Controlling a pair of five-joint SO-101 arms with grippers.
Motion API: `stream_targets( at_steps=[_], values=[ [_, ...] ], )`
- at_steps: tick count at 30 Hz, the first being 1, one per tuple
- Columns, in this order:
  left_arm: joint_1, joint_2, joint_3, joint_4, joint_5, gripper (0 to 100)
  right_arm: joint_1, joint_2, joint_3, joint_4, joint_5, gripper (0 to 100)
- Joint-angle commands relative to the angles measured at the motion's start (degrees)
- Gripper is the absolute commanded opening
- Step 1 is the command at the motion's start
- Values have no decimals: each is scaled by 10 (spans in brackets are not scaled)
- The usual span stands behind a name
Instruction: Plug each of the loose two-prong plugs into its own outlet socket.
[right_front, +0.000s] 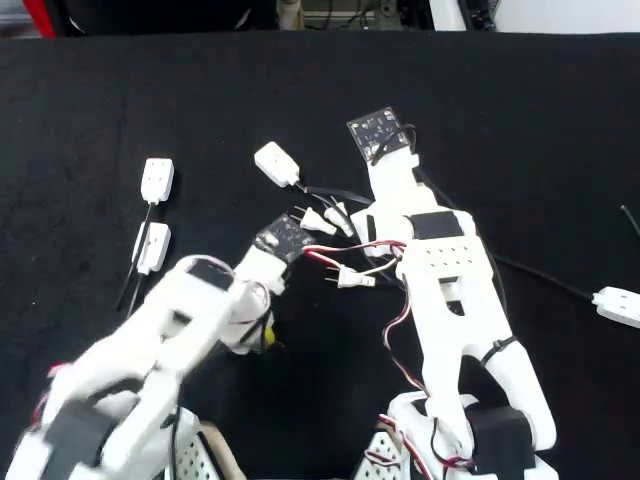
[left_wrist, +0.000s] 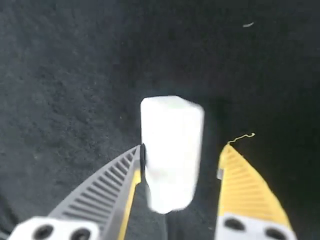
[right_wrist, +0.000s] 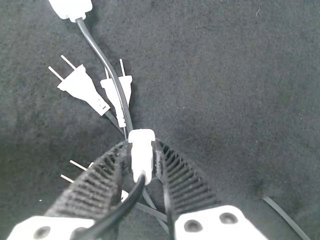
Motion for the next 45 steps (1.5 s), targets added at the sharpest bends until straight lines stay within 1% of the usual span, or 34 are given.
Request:
stream_targets(
  at_steps=[1, 8, 12, 14, 16, 19, 21, 24, 28, 33, 38, 41, 45],
  values=[
    [-9, 54, -51, 16, -21, 191, 6, 1, -5, -11, 3, 12],
    [-14, 8, -29, 11, -28, 174, 6, 1, -5, -12, 3, 12],
    [-7, -70, 5, 15, -46, 116, 6, 1, -5, -12, 3, 12],
    [-7, -120, 29, 15, -46, 109, 6, 1, -5, -12, 3, 12],
    [11, -164, 52, 15, -47, 109, 6, 1, -5, -12, 3, 12],
    [59, -198, 75, 13, -47, 109, 6, 1, -5, -12, 3, 12],
    [70, -192, 77, 0, -47, 109, 6, 1, -5, -12, 3, 12],
    [47, -155, 66, -38, -51, 116, 6, 1, -5, -12, 3, 12],
    [27, -63, 8, -39, -92, 185, 6, 1, -5, -12, 3, 12],
    [27, 19, -37, -38, -137, 200, 23, 1, -8, -13, 3, 12],
    [23, 24, -71, -38, -170, 200, 55, -2, -21, -10, 1, 12],
    [22, 25, -75, -38, -203, 200, 63, 0, -25, -10, -1, 12],
    [7, 24, -76, -38, -208, 200, 62, 0, -25, -10, -1, 12]
  ],
)
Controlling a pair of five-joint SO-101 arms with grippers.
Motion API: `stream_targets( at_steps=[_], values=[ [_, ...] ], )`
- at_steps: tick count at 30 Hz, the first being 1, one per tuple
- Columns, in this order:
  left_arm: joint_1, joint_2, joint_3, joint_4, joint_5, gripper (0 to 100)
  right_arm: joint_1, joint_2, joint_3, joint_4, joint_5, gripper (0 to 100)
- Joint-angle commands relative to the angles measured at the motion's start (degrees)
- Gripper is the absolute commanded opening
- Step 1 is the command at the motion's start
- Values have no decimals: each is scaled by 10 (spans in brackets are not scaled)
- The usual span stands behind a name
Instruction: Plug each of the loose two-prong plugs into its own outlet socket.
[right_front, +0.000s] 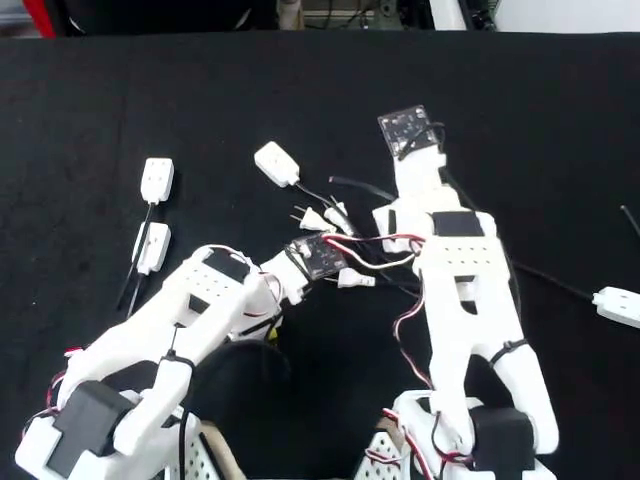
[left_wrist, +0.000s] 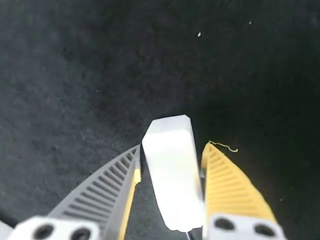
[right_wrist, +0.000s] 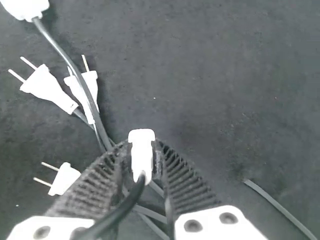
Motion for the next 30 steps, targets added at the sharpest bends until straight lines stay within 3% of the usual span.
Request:
stream_targets(
  at_steps=[1, 12, 15, 19, 24, 30],
  values=[
    [-28, -2, -33, -10, -8, 200, 6, 0, -25, -10, -1, 12],
    [-80, -10, -65, 17, -25, 200, 6, 0, -24, -10, -1, 12],
    [-85, -51, -87, 69, -25, 200, 6, 0, -23, -10, -1, 12],
    [-86, -141, -52, 80, -25, 199, 6, 0, -22, -11, -1, 12],
    [-111, -229, 18, 33, -29, 200, 6, 0, -22, -11, -1, 12],
    [-175, -233, 74, -31, -69, 200, 6, 0, -22, -12, -1, 12]
  ],
)
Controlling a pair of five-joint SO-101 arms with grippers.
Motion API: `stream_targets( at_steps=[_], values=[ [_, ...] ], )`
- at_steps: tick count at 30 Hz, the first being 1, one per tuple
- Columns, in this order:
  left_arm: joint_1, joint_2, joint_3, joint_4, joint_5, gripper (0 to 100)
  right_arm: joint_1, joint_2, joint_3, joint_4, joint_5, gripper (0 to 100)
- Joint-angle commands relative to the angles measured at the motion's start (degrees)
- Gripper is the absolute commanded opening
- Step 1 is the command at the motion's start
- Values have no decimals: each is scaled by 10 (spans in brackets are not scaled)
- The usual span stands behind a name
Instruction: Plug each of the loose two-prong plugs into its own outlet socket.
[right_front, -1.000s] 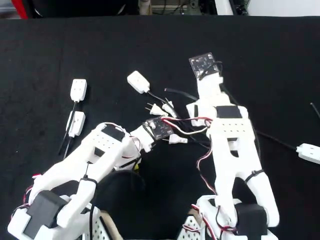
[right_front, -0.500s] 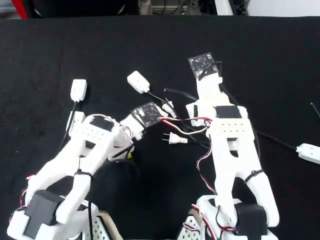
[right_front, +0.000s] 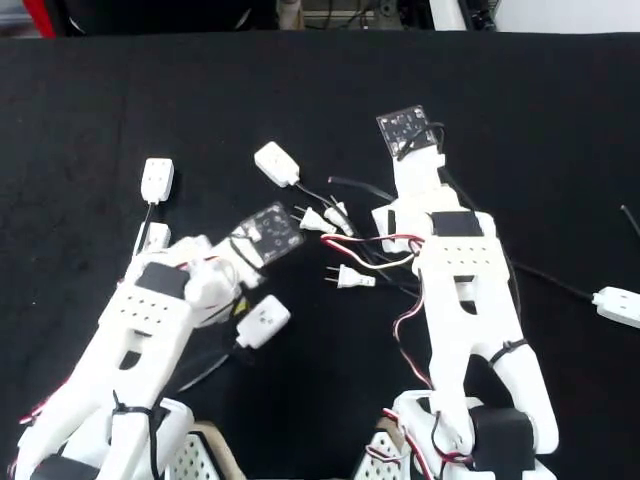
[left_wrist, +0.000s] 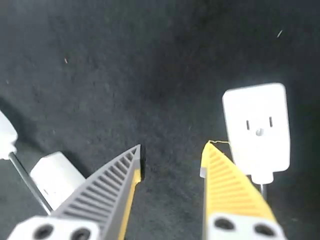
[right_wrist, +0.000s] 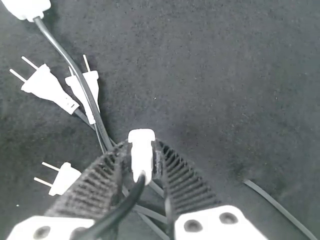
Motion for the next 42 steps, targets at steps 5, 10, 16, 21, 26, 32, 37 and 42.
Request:
stream_targets(
  at_steps=[5, 10, 16, 21, 26, 32, 37, 42],
  values=[
    [-22, -47, -16, 34, 10, 196, 5, 0, -21, -13, -1, 12],
    [89, -173, 29, 104, 85, 195, 5, 0, -21, -13, -1, 12],
    [185, -307, 153, 42, 173, 200, 5, 0, -21, -13, -1, 12],
    [189, -221, 173, -48, 197, 238, 5, 0, -21, -13, -1, 12],
    [185, -39, 115, -118, 204, 234, 5, 0, -21, -13, 0, 12],
    [176, 108, 37, -118, 220, 234, 5, 0, -21, -13, 2, 12],
    [168, 112, 22, -76, 221, 234, 5, 0, -21, -13, 2, 12],
    [142, 112, 19, -59, 209, 233, 5, 0, -21, -12, 2, 12]
  ],
)
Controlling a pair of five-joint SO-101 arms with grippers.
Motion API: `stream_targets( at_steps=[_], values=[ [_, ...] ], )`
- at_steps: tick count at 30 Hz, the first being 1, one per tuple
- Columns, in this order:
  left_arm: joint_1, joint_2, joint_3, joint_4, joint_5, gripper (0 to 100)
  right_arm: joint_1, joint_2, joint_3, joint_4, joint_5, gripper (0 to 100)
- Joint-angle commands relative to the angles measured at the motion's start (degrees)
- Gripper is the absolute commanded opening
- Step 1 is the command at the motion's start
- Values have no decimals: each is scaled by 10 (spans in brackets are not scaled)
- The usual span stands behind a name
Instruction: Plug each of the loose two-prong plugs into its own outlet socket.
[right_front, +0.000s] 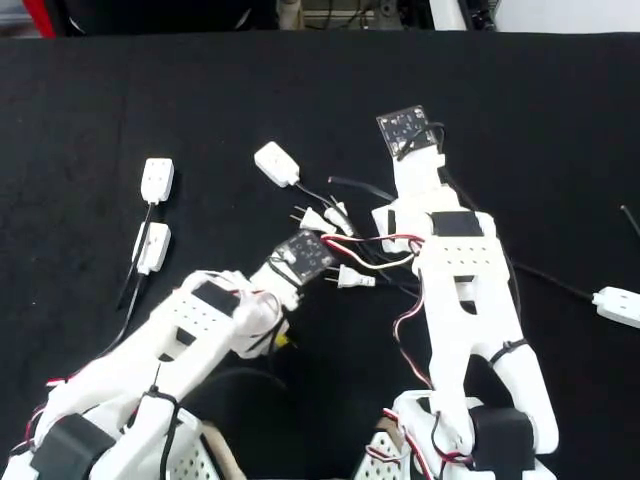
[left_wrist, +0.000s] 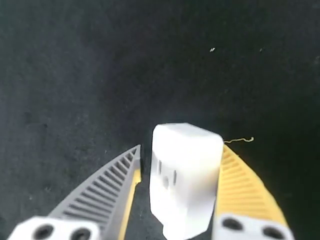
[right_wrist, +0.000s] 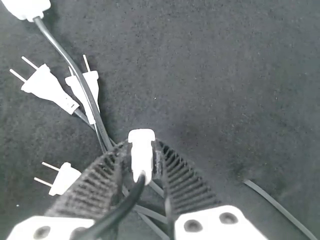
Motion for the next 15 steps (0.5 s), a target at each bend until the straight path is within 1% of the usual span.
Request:
stream_targets(
  at_steps=[1, 8, 11, 15],
  values=[
    [-20, 1, -23, 13, -17, 224, 5, 0, -21, -12, 2, 12],
    [-28, 1, -27, 13, -24, 112, 5, 0, -21, -12, 2, 12],
    [-36, 1, -46, 33, -24, 30, 5, 0, -21, -12, 2, 12],
    [-37, 1, -87, 53, -24, 28, 5, 0, -21, -12, 2, 12]
  ],
)
